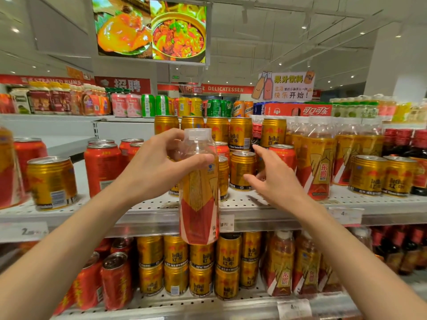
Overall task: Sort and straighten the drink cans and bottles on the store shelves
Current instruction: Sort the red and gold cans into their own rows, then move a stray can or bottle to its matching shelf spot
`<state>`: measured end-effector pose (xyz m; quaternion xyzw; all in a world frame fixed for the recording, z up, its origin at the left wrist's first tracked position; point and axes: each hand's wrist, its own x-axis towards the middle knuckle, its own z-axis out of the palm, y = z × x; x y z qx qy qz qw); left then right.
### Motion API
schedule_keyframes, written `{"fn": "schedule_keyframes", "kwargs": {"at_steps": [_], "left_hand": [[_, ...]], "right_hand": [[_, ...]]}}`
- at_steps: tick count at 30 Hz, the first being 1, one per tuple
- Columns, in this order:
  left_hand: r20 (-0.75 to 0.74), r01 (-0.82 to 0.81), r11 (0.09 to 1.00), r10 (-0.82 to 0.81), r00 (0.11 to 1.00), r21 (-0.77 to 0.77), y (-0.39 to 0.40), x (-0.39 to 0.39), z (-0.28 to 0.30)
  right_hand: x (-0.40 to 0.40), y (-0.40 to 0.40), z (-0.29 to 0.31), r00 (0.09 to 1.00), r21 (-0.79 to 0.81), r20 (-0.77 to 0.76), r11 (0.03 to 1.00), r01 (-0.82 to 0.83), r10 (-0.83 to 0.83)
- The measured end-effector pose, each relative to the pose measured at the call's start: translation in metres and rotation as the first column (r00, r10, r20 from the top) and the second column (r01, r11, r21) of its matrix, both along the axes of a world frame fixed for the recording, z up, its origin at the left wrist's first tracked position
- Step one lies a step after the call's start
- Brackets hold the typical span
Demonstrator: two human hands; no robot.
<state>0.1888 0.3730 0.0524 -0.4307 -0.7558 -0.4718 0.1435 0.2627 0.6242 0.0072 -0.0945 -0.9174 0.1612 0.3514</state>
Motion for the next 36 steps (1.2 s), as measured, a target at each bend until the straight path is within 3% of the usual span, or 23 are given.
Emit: {"fn": "schedule_keyframes", "kwargs": {"at_steps": [4, 6, 9, 12, 20, 29, 36], "left_hand": [[0.021, 0.023, 1.000, -0.023, 1.000, 0.002, 0.003, -0.002, -0.004], [0.045, 0.062, 0.998, -0.063, 0.997, 0.022, 0.007, -0.002, -0.007], [0.056, 0.106, 0.994, -0.108, 0.993, 0.037, 0.015, 0.000, -0.010], [0.069, 0.120, 0.992, -0.122, 0.990, 0.037, 0.023, 0.001, -0.012], [0.179, 0.228, 0.972, -0.236, 0.955, 0.064, 0.045, 0.023, -0.029], [0.195, -0.060, 0.997, 0.048, 0.980, 0.056, 0.033, 0.060, -0.097], [0.392, -0.121, 0.982, 0.057, 0.918, 0.142, 0.026, 0.077, -0.167]], "right_hand": [[0.035, -0.018, 0.007, 0.981, -0.174, -0.072, 0.966, -0.191, 0.181], [0.050, -0.033, 0.004, 0.951, -0.290, -0.043, 0.907, -0.307, 0.308], [0.057, -0.055, -0.009, 0.917, -0.358, 0.046, 0.863, -0.355, 0.396], [0.052, -0.063, -0.022, 0.927, -0.328, 0.078, 0.887, -0.325, 0.368], [0.066, -0.042, -0.043, 0.957, -0.327, -0.041, 0.902, -0.283, 0.285], [0.115, 0.001, -0.082, 0.964, -0.538, -0.046, 0.807, -0.245, 0.263], [0.139, 0.002, -0.124, 0.996, -0.649, 0.005, 0.758, -0.066, 0.091]]}}
